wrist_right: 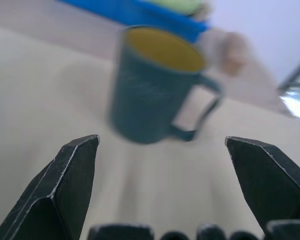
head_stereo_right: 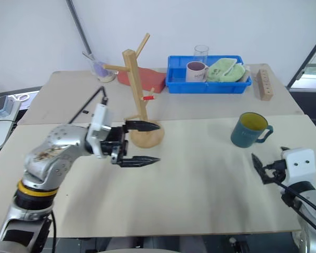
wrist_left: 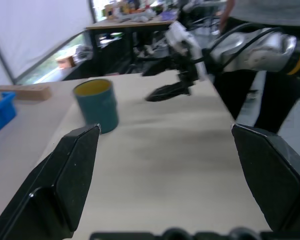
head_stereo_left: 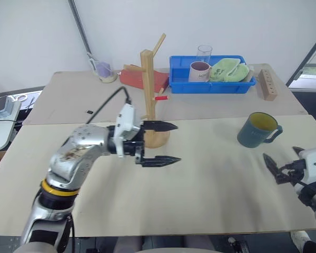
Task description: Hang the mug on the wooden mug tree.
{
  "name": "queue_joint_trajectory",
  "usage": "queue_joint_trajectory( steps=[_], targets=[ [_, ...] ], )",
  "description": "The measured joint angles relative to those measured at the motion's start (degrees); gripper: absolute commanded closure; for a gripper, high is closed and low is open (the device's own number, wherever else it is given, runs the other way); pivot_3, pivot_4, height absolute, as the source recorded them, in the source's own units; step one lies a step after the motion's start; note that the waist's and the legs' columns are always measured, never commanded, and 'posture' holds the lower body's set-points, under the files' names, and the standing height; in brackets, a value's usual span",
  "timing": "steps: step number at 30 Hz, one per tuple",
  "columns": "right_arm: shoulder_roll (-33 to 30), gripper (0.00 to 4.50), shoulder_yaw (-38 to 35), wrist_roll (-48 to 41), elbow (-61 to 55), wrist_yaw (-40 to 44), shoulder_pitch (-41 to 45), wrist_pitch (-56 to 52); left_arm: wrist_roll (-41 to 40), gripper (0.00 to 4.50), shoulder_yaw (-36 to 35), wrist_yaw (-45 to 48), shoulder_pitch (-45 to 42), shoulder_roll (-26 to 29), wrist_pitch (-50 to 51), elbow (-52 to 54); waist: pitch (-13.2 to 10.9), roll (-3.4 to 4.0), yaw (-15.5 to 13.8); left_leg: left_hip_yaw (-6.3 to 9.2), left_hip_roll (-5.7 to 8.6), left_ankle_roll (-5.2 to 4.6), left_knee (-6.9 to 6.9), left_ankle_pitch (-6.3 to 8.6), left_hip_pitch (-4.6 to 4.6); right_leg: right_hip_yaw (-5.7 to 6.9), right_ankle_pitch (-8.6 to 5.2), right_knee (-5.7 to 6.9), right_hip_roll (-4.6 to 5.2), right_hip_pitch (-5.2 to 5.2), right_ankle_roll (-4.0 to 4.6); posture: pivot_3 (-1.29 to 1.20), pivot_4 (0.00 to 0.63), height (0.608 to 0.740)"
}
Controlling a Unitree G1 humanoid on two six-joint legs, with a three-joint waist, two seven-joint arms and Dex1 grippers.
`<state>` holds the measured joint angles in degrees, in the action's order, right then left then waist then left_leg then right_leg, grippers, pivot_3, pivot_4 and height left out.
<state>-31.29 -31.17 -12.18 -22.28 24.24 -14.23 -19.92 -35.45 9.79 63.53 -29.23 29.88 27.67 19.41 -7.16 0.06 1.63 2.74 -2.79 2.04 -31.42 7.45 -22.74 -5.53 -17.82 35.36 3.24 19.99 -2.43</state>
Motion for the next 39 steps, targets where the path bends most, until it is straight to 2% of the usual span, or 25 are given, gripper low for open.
queue_joint_trajectory(
  steps=[3,14,24,39],
  targets=[
    [0.0,0.02,-1.1,-0.8,5.0,-0.9,3.2,-0.8,2.2,0.00,2.7,0.1,-1.2,-2.1,-0.8,-1.6,0.0,0.02,0.0,0.03,0.00,-0.05,-0.10,-0.03,0.00,0.00,0.00,0.03,-0.02,-0.09,0.00,0.00,0.150,0.724],
    [-0.5,0.02,-0.7,-1.2,26.5,-1.8,15.0,3.1,2.6,0.00,3.3,0.1,-2.3,-5.5,-1.0,-2.7,0.0,0.07,0.7,0.12,0.01,-0.15,-0.37,-0.01,0.15,0.00,-0.03,0.06,-0.09,-0.70,-0.05,0.00,0.150,0.724],
    [-0.8,0.02,3.4,-1.4,34.9,-0.5,20.8,6.1,2.5,0.00,3.7,-0.2,-2.5,-5.9,0.9,-2.5,0.0,0.09,0.9,0.15,0.01,-0.17,-0.36,-0.01,0.20,-0.02,-0.05,0.06,-0.12,-0.79,-0.08,0.00,0.150,0.724],
    [-2.6,0.02,5.7,-1.3,43.4,0.2,27.6,9.8,2.5,0.00,3.7,-0.3,-2.5,-5.4,1.1,-2.3,0.0,0.09,1.1,0.17,0.02,-0.17,-0.35,-0.01,0.21,-0.04,-0.06,0.06,-0.13,-0.81,-0.09,0.00,0.150,0.724]
  ],
)
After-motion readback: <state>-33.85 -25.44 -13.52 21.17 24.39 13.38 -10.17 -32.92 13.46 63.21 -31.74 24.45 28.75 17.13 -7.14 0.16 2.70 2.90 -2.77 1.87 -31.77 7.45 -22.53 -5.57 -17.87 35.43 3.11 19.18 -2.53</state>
